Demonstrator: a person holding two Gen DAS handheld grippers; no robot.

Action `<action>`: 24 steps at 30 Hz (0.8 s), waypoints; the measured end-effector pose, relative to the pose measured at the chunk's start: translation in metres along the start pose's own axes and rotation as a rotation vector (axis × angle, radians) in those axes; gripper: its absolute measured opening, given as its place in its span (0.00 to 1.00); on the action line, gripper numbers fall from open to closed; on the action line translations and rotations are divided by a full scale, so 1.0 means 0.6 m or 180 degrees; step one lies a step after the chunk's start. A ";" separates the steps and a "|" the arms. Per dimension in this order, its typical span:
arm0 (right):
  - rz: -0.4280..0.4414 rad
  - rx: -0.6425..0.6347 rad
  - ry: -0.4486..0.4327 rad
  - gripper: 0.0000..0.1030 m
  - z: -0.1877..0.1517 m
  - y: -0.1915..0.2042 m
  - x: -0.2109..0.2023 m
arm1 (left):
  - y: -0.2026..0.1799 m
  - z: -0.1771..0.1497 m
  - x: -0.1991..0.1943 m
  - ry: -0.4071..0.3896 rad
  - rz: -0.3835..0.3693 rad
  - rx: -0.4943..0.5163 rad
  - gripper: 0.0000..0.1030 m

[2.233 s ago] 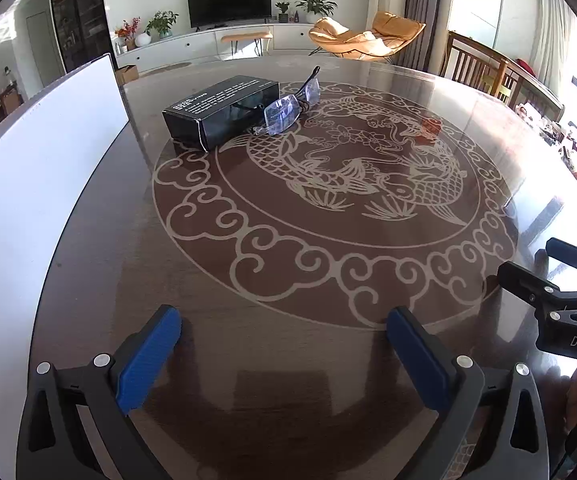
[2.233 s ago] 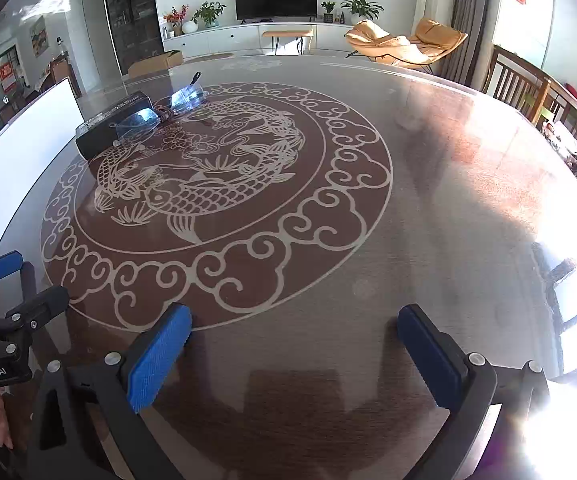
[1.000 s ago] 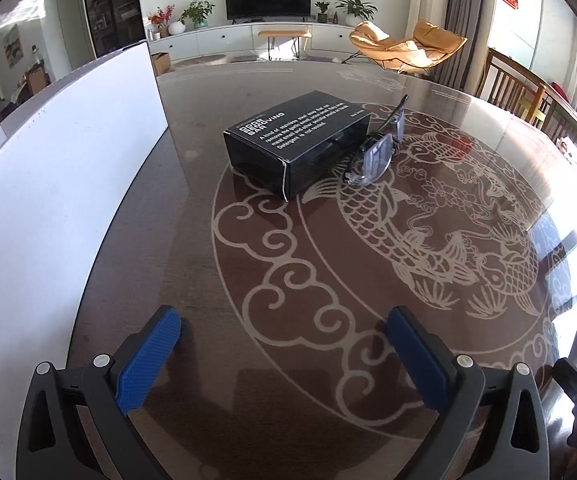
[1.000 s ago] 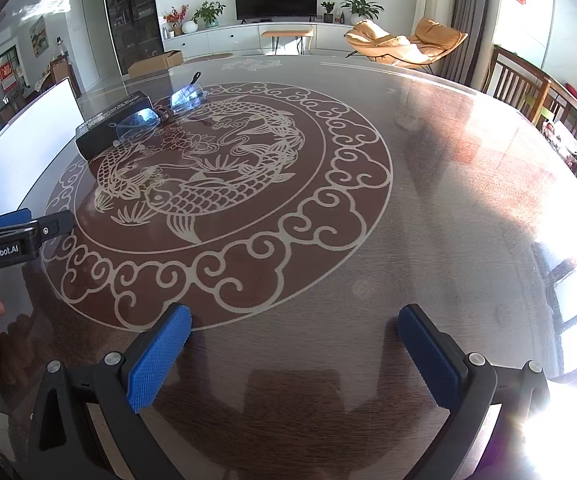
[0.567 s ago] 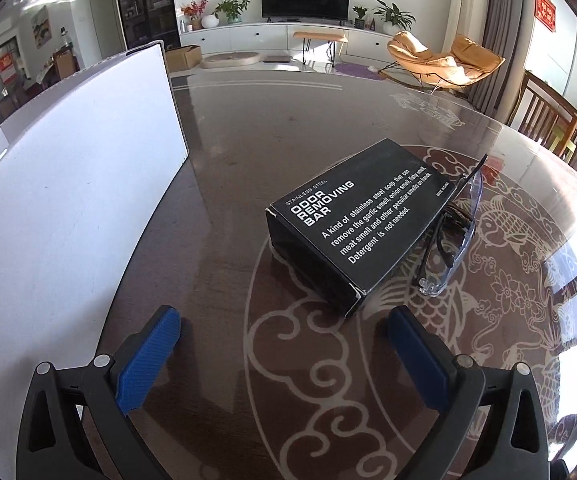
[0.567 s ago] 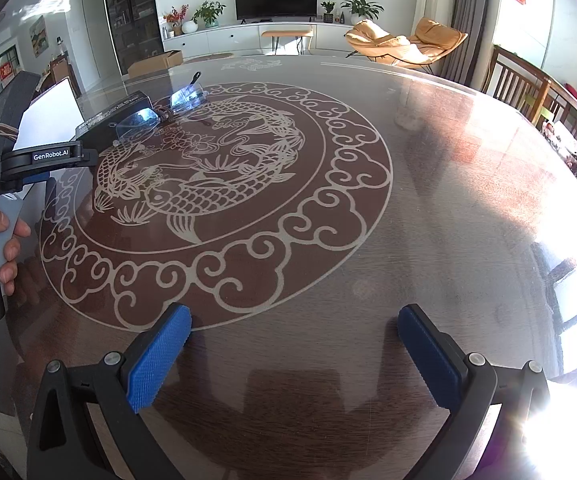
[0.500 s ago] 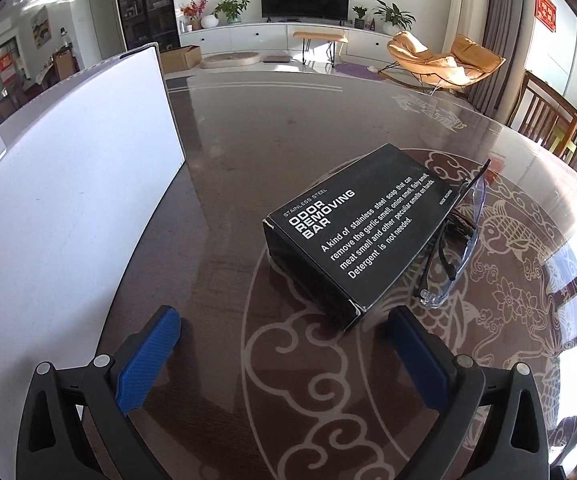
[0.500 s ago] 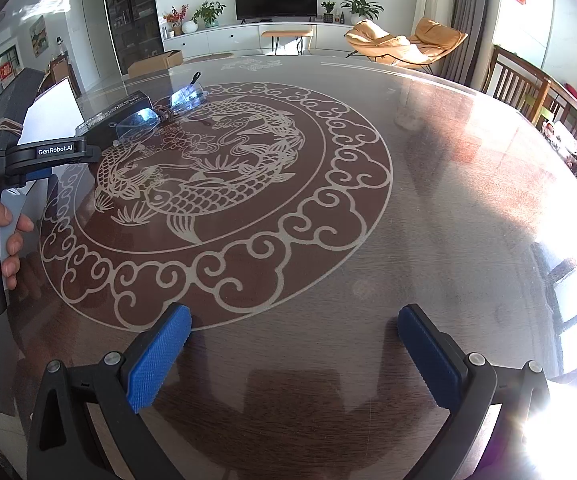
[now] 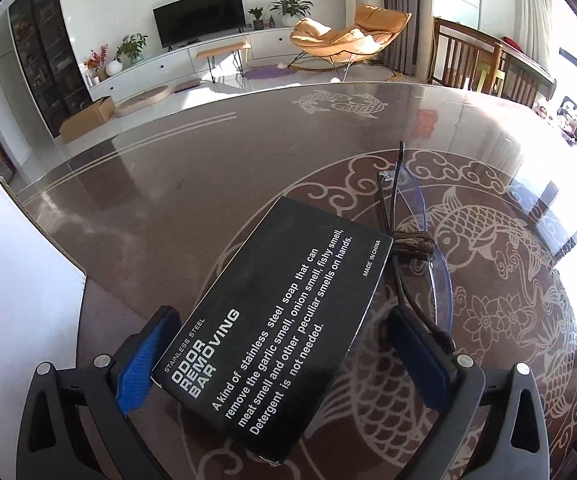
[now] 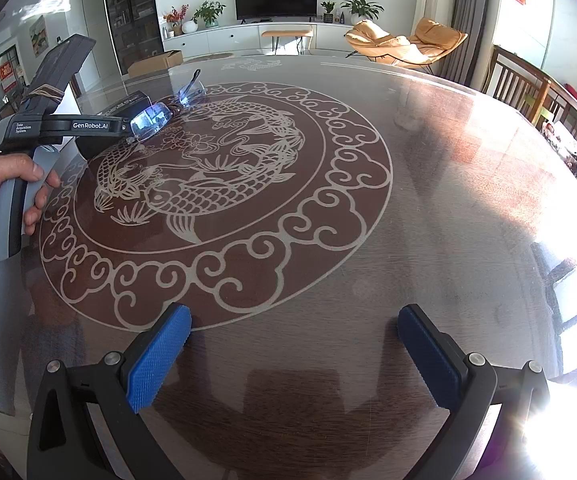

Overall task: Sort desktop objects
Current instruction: 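Lower the left gripper onto the black odor removing bar box and close, then close the right gripper on the blue-framed glasses while the left gripper holds the box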

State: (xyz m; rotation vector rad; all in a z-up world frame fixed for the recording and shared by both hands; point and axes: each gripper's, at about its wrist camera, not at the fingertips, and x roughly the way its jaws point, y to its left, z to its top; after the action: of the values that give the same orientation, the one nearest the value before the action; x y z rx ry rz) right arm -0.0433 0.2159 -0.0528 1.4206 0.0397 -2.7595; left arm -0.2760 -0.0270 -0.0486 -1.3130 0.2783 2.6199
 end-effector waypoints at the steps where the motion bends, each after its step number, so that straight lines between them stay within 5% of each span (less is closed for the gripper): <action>1: 0.0000 0.0000 0.0000 1.00 0.000 0.000 -0.001 | 0.005 0.003 0.002 0.0014 -0.0008 -0.0052 1.00; 7: 0.0000 0.0000 0.0000 1.00 0.000 0.000 0.000 | 0.019 -0.009 -0.011 -0.0092 -0.0017 -0.0286 0.57; 12: 0.0000 0.0000 0.0000 1.00 0.000 0.000 0.000 | 0.015 -0.047 -0.039 -0.0095 0.0124 -0.0398 0.57; 24: -0.0015 0.0016 0.0004 1.00 0.002 0.003 0.001 | 0.019 -0.231 -0.168 -0.0091 0.0226 -0.0664 0.57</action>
State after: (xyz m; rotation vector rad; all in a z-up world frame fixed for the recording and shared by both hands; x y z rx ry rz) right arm -0.0443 0.2138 -0.0527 1.4252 0.0364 -2.7644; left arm -0.1138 -0.0825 -0.0479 -1.3493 0.0483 2.7880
